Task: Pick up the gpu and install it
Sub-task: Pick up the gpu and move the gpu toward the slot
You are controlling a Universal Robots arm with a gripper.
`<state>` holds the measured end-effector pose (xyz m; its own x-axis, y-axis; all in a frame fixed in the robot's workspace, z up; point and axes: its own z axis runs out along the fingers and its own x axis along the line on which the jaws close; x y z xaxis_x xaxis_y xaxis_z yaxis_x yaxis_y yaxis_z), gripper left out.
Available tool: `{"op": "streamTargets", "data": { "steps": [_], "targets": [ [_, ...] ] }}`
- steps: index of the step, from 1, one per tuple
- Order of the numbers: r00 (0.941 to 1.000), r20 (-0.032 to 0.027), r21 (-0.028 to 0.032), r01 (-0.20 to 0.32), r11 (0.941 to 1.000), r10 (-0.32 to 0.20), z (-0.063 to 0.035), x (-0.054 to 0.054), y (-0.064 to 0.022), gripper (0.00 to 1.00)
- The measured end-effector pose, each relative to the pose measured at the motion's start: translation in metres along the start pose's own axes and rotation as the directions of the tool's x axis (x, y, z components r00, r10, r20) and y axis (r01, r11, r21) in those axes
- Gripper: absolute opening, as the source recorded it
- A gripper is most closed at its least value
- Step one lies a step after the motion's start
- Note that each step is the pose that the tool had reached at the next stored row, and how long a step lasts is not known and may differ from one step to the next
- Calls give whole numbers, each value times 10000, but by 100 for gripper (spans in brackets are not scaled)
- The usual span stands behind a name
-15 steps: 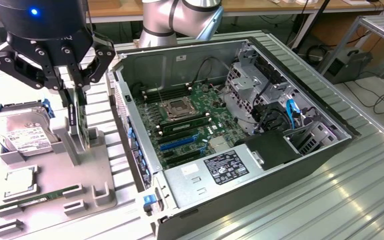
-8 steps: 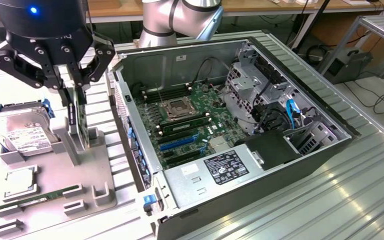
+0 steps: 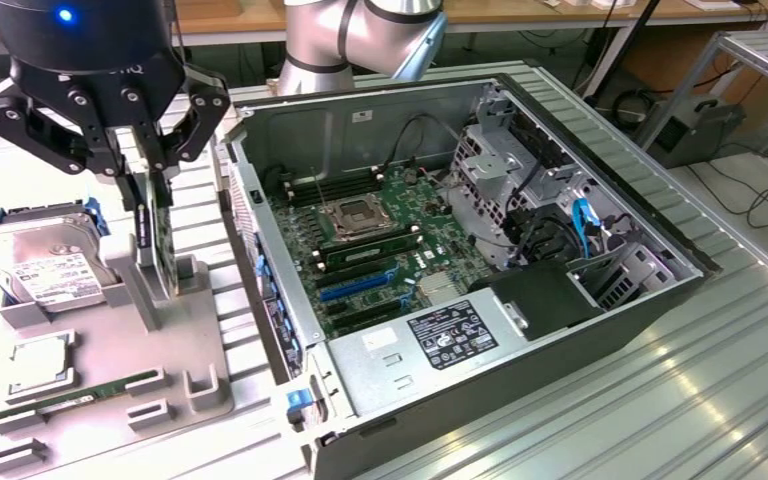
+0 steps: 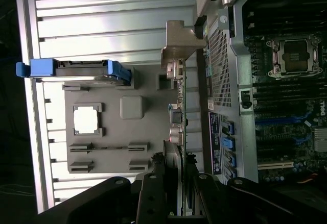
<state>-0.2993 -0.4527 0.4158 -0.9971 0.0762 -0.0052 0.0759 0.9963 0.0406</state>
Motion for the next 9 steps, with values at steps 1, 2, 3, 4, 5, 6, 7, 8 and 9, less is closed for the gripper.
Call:
{"op": "streamTargets", "data": {
  "steps": [1,2,3,4,5,6,7,8,9],
  "targets": [
    [10000,0,0,0,10000,0,-2,0,0,26],
    [10000,0,1,0,10000,0,-5,0,0,26],
    [10000,0,0,0,10000,0,-7,0,0,26],
    [10000,0,0,0,10000,0,-9,0,0,26],
    [10000,0,0,0,10000,0,-12,0,0,26],
    [10000,0,0,0,10000,0,-16,0,1,26],
    [10000,0,0,0,10000,0,-19,0,1,26],
    [10000,0,0,0,10000,0,-22,0,1,26],
    [10000,0,0,0,10000,0,-25,0,1,26]
  ]
}}
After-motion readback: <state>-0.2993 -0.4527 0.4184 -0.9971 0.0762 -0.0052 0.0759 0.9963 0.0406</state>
